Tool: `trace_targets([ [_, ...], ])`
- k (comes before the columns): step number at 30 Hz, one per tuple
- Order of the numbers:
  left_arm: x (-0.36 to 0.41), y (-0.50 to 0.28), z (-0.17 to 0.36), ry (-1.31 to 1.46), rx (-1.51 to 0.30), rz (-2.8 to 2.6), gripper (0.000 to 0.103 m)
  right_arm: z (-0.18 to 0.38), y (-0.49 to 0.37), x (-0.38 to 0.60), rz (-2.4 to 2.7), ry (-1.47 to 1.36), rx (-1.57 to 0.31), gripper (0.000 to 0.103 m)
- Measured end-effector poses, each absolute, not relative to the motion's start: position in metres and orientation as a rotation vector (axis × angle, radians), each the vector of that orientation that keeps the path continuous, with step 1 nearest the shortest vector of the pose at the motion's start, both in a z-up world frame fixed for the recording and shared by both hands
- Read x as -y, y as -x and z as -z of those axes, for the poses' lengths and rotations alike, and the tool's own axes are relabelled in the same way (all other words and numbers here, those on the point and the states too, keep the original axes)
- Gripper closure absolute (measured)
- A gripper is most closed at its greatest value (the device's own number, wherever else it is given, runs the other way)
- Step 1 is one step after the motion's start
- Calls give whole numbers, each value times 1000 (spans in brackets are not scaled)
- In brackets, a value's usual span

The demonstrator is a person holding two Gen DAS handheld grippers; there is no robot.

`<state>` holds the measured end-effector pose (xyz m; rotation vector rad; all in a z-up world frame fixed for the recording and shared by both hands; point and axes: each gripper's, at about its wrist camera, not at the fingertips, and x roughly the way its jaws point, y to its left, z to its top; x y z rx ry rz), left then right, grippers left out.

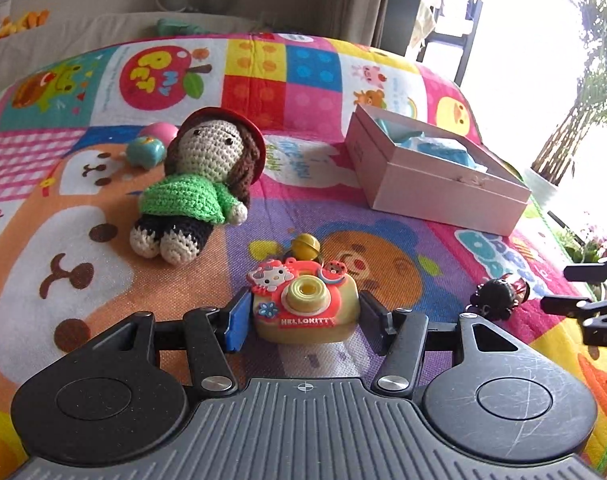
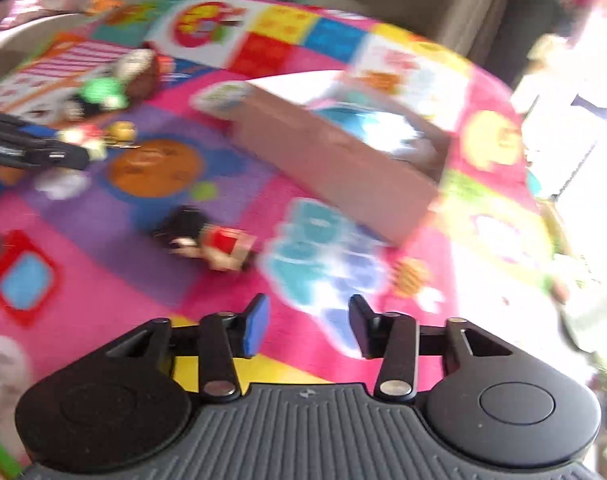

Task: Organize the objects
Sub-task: 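Grasp the small red-shirt figure with right while left holds the Hello Kitty toy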

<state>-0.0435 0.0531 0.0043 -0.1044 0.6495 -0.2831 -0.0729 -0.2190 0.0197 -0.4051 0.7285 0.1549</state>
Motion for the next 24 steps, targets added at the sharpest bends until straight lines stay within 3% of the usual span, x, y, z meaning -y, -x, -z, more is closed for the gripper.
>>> trace_targets([
  [4,-47,44,-5,65,-654,270,42,-31,77,235,-278,112,-744,19],
  [7,-44,44,-4,43,-655,263,42,-29,79,215,-347,114,-712,11],
  [12,-40,45,-5,15,-658,252,42,-15,56,189,-325,99,-735,12],
  [14,-38,45,-5,-7,-658,245,42,-11,49,187,-314,100,-740,38],
  [24,-32,50,-33,50,-623,291,43,-50,90,231,-354,46,-585,38],
])
